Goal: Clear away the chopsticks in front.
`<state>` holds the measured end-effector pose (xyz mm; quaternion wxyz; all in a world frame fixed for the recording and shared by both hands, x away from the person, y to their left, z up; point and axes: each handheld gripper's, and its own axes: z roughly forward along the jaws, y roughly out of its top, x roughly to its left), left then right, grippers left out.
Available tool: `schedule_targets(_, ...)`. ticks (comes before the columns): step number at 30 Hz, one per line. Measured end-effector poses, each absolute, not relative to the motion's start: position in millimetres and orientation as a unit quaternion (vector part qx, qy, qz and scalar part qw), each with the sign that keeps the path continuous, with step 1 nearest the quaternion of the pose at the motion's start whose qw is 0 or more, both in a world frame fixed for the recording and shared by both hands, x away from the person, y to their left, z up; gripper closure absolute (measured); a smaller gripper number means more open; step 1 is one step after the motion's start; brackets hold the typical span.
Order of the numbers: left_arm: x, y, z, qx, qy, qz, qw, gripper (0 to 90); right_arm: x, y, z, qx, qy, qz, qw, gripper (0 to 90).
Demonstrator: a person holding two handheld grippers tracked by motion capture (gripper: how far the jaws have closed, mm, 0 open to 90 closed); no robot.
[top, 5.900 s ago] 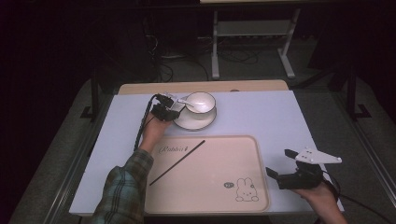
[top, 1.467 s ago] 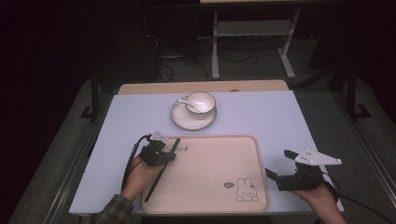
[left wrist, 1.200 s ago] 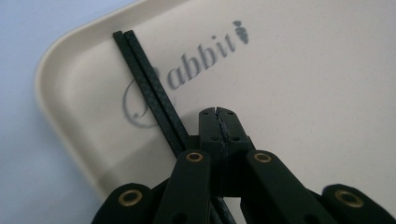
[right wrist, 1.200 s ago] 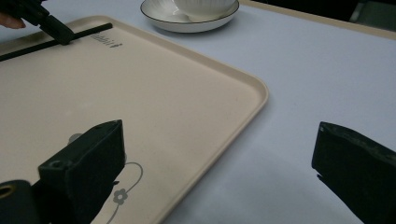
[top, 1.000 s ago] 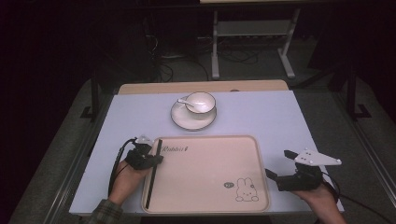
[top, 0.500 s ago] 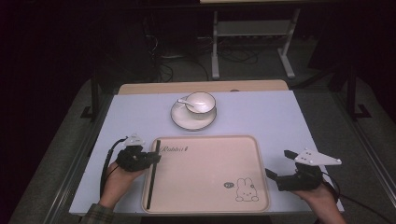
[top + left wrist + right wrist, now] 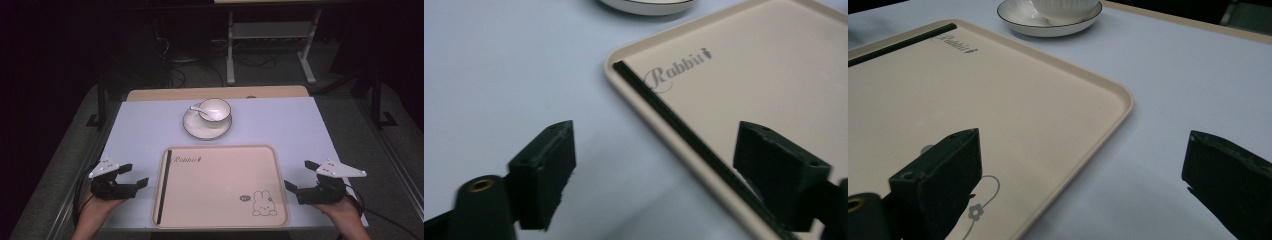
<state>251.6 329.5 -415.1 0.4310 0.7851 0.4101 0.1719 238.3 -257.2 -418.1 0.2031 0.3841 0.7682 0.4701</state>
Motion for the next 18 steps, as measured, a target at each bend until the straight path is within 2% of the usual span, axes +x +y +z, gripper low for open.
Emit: schedule_targets(18,251.6,330.1,-419.8,0.791,0.413,0.175,0.416,14.7,237.9,-257.0,-417.5,0.383,0.768,0.471,0.205,1.9)
